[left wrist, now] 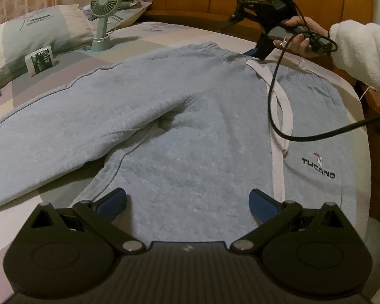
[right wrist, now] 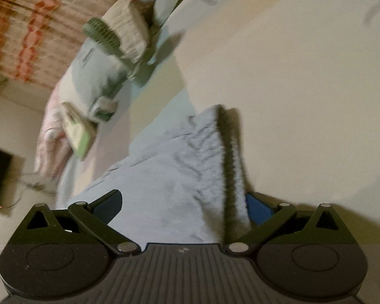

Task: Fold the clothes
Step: 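Grasp the elastic cuff of the pants leg with the right gripper, then lift the cuff with the right gripper toward the waistband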

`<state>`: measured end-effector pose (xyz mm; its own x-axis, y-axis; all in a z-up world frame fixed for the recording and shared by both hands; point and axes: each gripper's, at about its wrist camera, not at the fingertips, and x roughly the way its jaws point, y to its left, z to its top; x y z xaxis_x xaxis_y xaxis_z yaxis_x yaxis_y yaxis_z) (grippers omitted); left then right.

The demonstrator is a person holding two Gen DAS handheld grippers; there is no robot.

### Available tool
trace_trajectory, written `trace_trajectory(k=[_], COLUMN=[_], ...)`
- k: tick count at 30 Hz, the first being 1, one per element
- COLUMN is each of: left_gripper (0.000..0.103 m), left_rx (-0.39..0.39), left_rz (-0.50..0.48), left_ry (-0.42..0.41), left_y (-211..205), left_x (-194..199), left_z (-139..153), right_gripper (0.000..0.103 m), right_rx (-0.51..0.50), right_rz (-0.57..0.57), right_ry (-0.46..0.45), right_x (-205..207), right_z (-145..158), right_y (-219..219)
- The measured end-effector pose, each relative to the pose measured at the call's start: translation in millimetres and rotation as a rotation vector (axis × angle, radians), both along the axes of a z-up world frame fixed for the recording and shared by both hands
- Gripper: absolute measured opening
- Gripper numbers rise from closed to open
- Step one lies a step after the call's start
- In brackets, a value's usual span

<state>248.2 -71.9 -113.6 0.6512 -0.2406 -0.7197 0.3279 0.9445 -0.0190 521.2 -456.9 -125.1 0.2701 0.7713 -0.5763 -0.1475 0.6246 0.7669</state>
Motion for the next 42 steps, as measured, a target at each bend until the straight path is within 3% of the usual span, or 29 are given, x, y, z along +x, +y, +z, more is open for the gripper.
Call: trace_trajectory(k=[6, 11, 13, 15, 22, 29, 31, 32, 33, 35, 42], left_gripper=[0.102, 0.102, 0.102, 0.102, 0.102, 0.102, 0.102, 0.102, 0.102, 0.102, 0.102], left_rx=[0.028, 0.026, 0.025, 0.027, 0.028, 0.034, 0.036, 0.034, 0.035, 0.039, 0.043], left_rz=[0.004, 0.000, -0.002, -0.004, -0.004, -0.001, 0.000, 0.000, 0.000, 0.001, -0.005], left_ry=[-0.007, -0.009, -0.016, -0.024, -0.023, -0.022, -0.023, -0.023, -0.024, -0.023, -0.015], left_y=[-7.2, -8.0, -7.4, -8.0, -10.5, -12.9, -13.5, -13.1, -13.3, -14.2, -15.1], left_x=[4.8, 6.8, 5.9, 4.6, 8.2, 10.5, 11.0, 11.2, 11.7, 12.7, 17.3], left_z=[-2.7, -3.6, -4.7, -5.5, -5.3, -5.4, -5.6, -5.8, -6.0, -6.1, -3.1], right_gripper=[0.103, 0.102, 0.094, 0.079, 0.076, 0.052, 0.041, 0.023, 0.013, 0.013, 0.015], right_rx=[0.060, 0.048, 0.049, 0.059, 0.050, -0.002, -0.020, -0.027, -0.020, -0.019, -0.226], right_rz=[0.077, 0.182, 0.215, 0.198, 0.163, 0.151, 0.151, 0.147, 0.133, 0.126, 0.156], right_ry=[-0.035, -0.065, -0.082, -0.075, -0.116, -0.223, -0.228, -0.223, -0.209, -0.216, -0.357], right_x=[25.3, 34.4, 34.5, 38.3, 55.5, 44.7, 46.4, 48.1, 50.5, 50.3, 23.5], right_z=[-8.5, -7.8, -8.9, -11.9, -16.0, -22.2, -24.5, -26.7, -30.7, -33.1, -5.3], right_y=[20.0, 23.7, 17.0, 7.6, 22.4, 21.3, 19.4, 17.3, 12.9, 9.4, 38.8])
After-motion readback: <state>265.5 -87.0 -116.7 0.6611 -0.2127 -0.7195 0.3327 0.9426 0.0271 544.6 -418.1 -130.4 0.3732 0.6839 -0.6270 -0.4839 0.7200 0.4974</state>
